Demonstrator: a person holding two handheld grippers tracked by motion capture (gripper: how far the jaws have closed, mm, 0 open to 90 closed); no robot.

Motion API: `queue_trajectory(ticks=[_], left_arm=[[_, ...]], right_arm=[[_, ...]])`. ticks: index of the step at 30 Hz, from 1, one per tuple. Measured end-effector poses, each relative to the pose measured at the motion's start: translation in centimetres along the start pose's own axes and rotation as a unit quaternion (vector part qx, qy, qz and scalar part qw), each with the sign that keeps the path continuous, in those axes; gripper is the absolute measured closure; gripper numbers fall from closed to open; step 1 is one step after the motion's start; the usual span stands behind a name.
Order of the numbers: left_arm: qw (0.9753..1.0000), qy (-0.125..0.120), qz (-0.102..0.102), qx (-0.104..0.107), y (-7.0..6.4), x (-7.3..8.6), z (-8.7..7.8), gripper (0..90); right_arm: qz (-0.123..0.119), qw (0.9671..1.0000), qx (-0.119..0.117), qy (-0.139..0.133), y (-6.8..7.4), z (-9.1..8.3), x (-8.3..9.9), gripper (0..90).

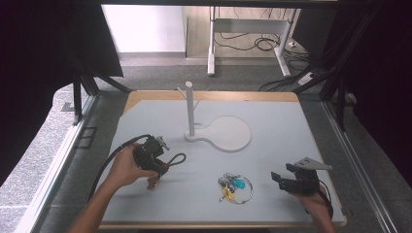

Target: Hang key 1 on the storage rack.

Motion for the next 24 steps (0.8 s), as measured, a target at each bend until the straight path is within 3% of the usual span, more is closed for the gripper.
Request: queue_trajectory(ticks=[24], left_arm=[[0.9982, -0.047, -0.036, -0.014, 3.3, -1.3, -5.1, 66.1]], right_arm=[[-0.003, 1.0, 0.003, 0.005, 0.0, 0.2, 0.2, 28.7]])
Point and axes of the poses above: each handheld gripper's, and its own axes: z roughly forward along the jaws, x roughly out of its underside, y roughly to its left, the point moved 4 cm from there along z, roughly forward along the jaws, and after that the axes turned 10 degrees about -x, right-handed, at the moved point
